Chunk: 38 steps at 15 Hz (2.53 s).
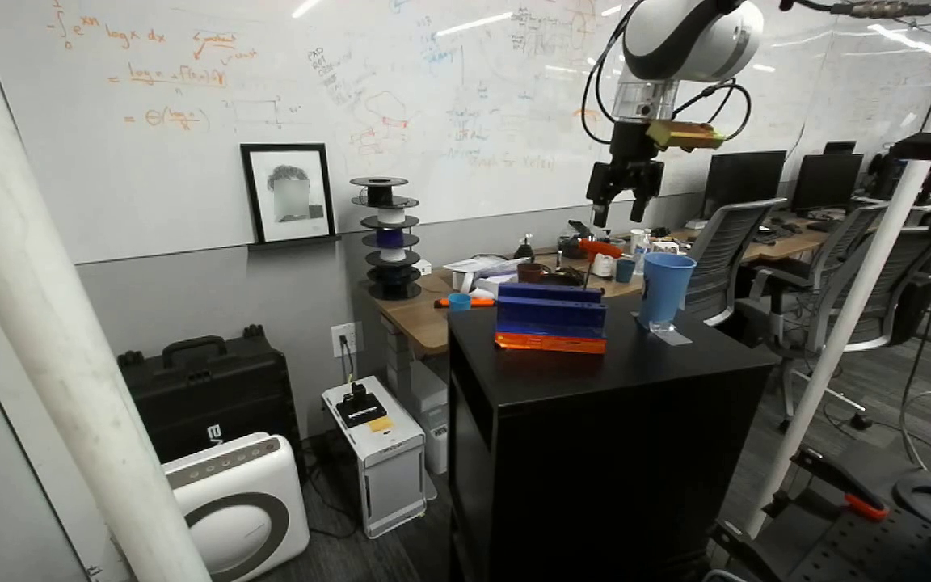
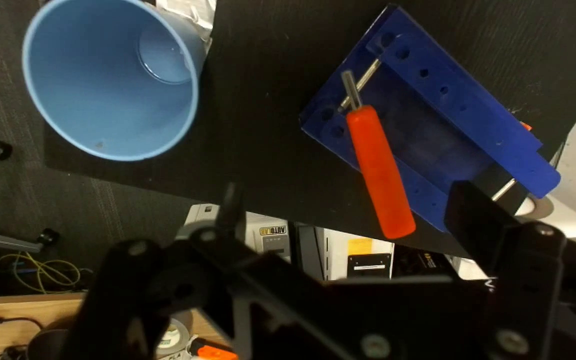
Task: Remove the wrench from the toolbox and place it inside the blue cup on the right side of the black cabinet
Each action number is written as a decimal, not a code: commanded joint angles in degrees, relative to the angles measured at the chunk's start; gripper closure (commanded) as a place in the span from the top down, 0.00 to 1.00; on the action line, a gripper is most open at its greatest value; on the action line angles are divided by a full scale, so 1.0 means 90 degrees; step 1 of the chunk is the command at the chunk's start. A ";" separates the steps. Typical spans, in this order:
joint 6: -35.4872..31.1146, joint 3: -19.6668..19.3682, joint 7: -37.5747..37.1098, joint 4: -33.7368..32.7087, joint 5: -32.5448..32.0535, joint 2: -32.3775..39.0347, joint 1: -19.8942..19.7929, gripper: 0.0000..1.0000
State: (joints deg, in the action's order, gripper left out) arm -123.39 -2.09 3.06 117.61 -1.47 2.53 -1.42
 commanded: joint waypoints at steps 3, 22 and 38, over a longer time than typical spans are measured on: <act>0.0227 0.0240 0.0091 -0.0865 0.0051 0.0892 0.0127 1.00; 0.1427 0.0229 0.0448 -0.1460 0.0288 0.0505 -0.0060 0.11; 0.1976 -0.0474 -0.0566 -0.1335 0.0440 -0.0172 -0.0502 0.10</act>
State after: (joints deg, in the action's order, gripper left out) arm -106.33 -6.60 -2.48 105.70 -0.29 -1.21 -6.06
